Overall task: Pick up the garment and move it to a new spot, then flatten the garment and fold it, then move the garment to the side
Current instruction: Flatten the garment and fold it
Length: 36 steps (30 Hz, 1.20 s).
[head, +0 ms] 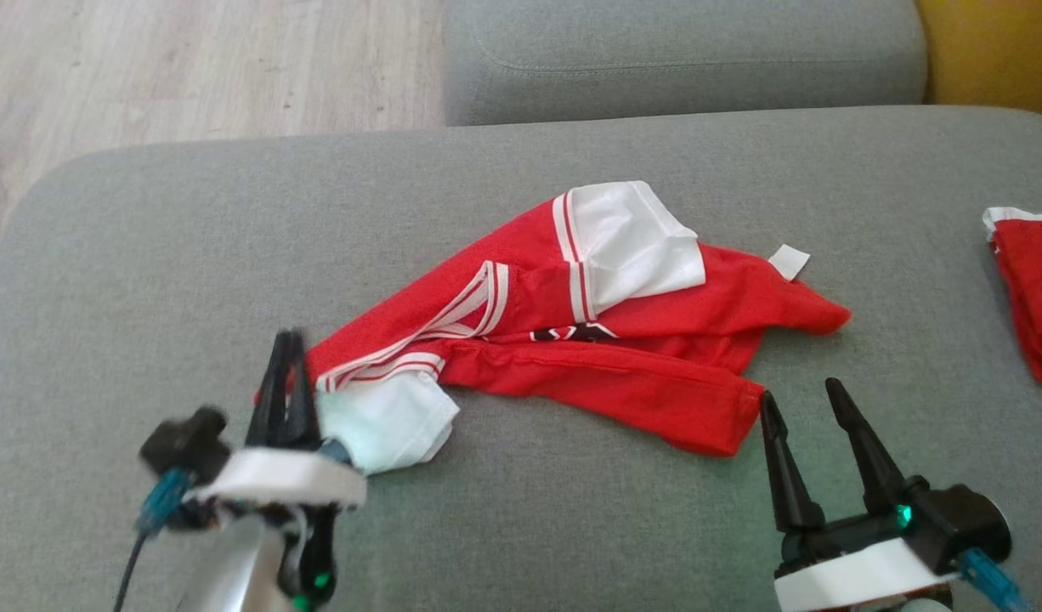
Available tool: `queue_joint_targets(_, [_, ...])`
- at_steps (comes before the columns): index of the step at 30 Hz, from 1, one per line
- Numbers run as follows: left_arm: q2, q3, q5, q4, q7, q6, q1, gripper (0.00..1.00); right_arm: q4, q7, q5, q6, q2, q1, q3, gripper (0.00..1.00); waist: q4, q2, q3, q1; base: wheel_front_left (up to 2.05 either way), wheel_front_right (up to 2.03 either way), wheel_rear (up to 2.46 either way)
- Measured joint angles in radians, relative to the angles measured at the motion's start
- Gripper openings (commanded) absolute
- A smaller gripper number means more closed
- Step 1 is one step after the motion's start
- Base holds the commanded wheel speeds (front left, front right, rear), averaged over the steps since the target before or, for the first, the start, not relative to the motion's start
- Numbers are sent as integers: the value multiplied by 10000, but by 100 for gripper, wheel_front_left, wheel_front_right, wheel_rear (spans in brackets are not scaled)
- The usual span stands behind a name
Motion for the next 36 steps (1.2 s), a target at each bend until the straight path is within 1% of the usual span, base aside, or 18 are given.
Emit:
queue_joint_targets(1, [-46,-84,173,27,0,25,-165,73,2,0,0,0,0,-9,31,100,3,0,15,0,0,0,0])
queue_joint_targets(2, [-84,-151,393,63,0,134,-365,100,10,0,0,0,-6,-11,84,100,-20,0,28,1,0,0,0])
queue_joint_targets(5, [-159,-221,1129,31,0,570,-929,100,17,0,4,0,-10,-17,192,100,-169,0,77,0,0,0,0])
queue_joint_targets(6, [-173,-244,1369,-75,0,652,-1018,100,17,0,4,0,-12,-16,153,100,-215,0,107,0,0,0,0])
queue_joint_targets(10, [-207,-508,2079,-464,-13,708,-779,100,21,0,6,0,-17,-14,36,100,-344,0,228,2,0,0,0])
queue_joint_targets(11, [-207,-571,2249,-600,-13,713,-537,100,21,0,6,0,-17,-13,35,100,-372,0,245,1,0,0,0])
queue_joint_targets(12, [-209,-619,2602,-878,-13,825,152,100,21,0,8,0,-15,-9,-6,100,-406,0,284,1,0,0,0])
queue_joint_targets(14, [-205,-589,2803,-1049,-13,1028,959,100,21,0,8,0,-15,-10,-58,100,-407,0,307,1,0,0,0])
queue_joint_targets(17, [-159,-514,2968,-989,-12,1208,2068,100,19,0,10,0,4,-10,-50,100,-387,0,308,1,0,0,0])
queue_joint_targets(19, [-113,-493,3143,-773,-12,1252,2506,100,19,0,40,0,6,-10,-44,100,-368,0,306,0,0,0,0])
queue_joint_targets(22, [-92,-497,3154,-52,-12,1181,2618,100,19,0,54,0,12,-12,-27,100,-333,0,310,1,0,0,0])
queue_joint_targets(23, [-92,-506,3143,247,-8,1062,2573,100,19,0,54,0,12,-12,-19,100,-323,0,313,0,0,0,0])
queue_joint_targets(24, [-92,-518,3131,562,25,1032,2509,100,19,0,54,0,12,-12,-12,100,-315,0,318,0,0,0,0])
queue_joint_targets(29, [-77,-479,2947,1925,42,849,1674,100,19,0,54,0,-35,-14,77,100,-354,0,351,0,0,0,0])
queue_joint_targets(32, [-13,-422,2903,2548,23,539,909,100,17,0,54,0,-134,-19,151,100,-415,0,420,0,0,0,0])
queue_joint_targets(35, [67,-443,2957,2740,4,134,430,100,13,0,54,0,-217,-33,163,100,-477,0,492,1,0,0,0])
queue_joint_targets(36, [67,-443,2957,2740,4,134,430,100,13,0,54,0,-217,-33,163,100,-477,0,492,1,0,0,0])
